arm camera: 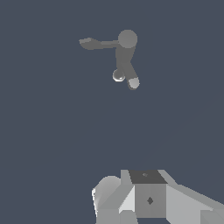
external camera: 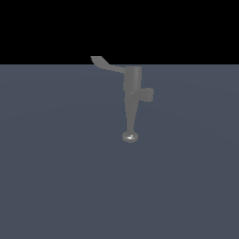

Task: Turn on the faucet by rotating a designated handle.

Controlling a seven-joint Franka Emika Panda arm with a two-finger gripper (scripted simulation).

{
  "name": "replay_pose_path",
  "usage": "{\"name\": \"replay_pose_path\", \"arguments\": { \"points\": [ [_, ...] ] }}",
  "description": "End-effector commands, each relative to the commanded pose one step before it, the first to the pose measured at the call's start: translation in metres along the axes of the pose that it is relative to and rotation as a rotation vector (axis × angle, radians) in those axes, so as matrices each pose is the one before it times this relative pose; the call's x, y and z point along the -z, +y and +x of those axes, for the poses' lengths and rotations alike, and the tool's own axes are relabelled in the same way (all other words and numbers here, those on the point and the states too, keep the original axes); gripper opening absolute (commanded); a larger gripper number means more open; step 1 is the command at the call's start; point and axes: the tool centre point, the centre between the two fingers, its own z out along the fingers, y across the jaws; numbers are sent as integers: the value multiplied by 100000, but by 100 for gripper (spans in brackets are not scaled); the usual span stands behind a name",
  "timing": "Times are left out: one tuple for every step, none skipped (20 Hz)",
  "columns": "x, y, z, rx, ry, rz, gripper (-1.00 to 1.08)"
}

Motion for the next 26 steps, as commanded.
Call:
{"name": "replay_pose_path", "arguments": {
  "points": [
    [0,1,0,0,0,0,-100],
    [17,-16,7,118,75,-95,-100],
    [47,-37,22,336,212,-267,-100],
    [78,-64,35,559,350,-441,-100],
    [109,-87,47,778,484,-609,-100],
    [142,-112,56,1006,618,-777,-100],
    [150,-113,54,1061,638,-804,-100],
    [120,-87,35,851,495,-627,-100],
    [87,-58,17,627,347,-444,-100],
    [52,-32,2,394,200,-260,-100],
    [16,-6,-9,142,54,-75,-100],
    [-12,8,-8,-83,-54,68,-100],
    [-29,14,12,-241,-99,134,-100],
    [-28,1,49,-308,-64,104,-100],
    [-27,-11,87,-371,-23,68,-100],
    [-31,-20,119,-464,-9,63,-100],
    [-40,-25,146,-580,-17,84,-100],
    [-52,-30,170,-701,-36,115,-100],
    [-63,-31,193,-826,-53,144,-100],
    [-73,-37,217,-942,-68,167,-100],
    [-84,-44,241,-1053,-78,184,-100],
    [-94,-54,267,-1159,-84,196,-100],
    [-104,-63,293,-1270,-92,207,-100],
    [-116,-73,317,-1380,-103,220,-100],
    [-129,-84,341,-1498,-117,235,-100],
    [-143,-96,364,-1613,-132,247,-100]
  ]
}}
